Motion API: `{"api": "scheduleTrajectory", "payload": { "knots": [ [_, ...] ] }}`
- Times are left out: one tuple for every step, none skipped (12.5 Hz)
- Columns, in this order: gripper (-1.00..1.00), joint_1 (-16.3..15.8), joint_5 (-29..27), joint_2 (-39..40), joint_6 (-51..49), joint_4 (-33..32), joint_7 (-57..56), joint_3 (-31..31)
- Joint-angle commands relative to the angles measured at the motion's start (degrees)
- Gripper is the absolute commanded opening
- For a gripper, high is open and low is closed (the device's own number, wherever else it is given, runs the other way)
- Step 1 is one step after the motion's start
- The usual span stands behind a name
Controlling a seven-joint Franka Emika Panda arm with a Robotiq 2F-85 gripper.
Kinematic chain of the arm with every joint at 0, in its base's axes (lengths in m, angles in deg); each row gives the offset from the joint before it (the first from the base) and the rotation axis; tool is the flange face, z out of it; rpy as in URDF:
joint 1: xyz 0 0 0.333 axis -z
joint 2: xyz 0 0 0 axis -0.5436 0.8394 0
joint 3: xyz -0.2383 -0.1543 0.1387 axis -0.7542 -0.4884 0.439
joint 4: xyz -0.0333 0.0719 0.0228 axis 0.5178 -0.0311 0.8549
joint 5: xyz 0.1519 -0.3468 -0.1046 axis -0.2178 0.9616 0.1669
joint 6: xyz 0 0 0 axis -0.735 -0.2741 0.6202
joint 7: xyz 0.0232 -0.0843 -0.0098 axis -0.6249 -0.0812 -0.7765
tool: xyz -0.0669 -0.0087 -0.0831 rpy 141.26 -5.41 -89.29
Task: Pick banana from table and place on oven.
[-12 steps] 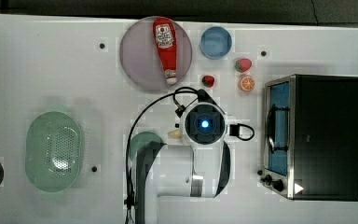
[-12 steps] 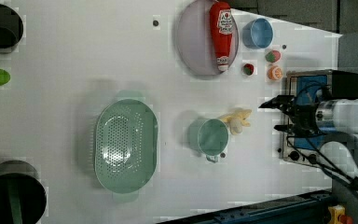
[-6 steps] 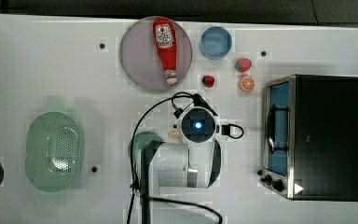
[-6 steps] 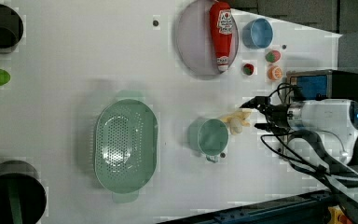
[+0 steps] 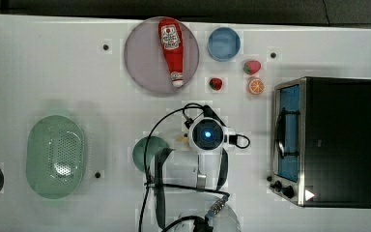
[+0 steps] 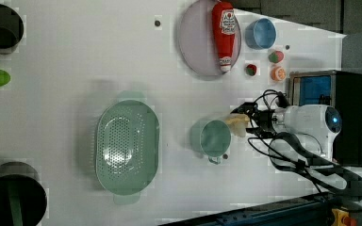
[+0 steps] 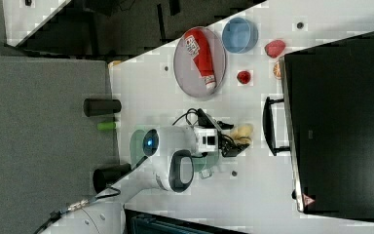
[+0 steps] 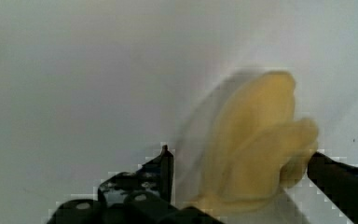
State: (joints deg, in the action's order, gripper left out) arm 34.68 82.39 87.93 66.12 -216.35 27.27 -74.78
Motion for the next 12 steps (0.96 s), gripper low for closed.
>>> {"api": "scheduleTrajectory", "payload": {
  "knots": [
    [0.18,-1.11,-0.37,-2.75,1.1,-0.37,-0.17,0.36],
    [-0.06,-1.11,-0.37,-3.04,1.08,-0.36,-0.17,0.43],
    [-0.28,-1.11,-0.37,-3.55,1.12,-0.38,-0.17,0.52],
    [-0.43,-1.11,-0.37,-4.04,1.01,-0.47,-0.17,0.54],
    [-0.43,-1.11,-0.37,-4.42,1.02,-0.72,-0.17,0.55],
    [-0.43,-1.11,-0.37,-5.03,0.99,-0.98,-0.16,0.58],
    [-0.43,-1.11,-0.37,-6.31,0.92,-0.89,0.07,0.6],
    [-0.43,-1.11,-0.37,-8.63,0.35,-0.61,0.09,0.62],
    [-0.43,-1.1,-0.37,-11.93,-1.42,-0.32,0.09,0.63],
    [-0.43,-1.06,-0.37,-15.95,-5.55,0.23,0.09,0.6],
    [-0.43,-1.05,-0.37,-20.24,-11.69,1.18,0.09,0.6],
    [-0.43,-1.03,-0.37,-24.5,-18.71,2.81,0.09,0.58]
  ]
}}
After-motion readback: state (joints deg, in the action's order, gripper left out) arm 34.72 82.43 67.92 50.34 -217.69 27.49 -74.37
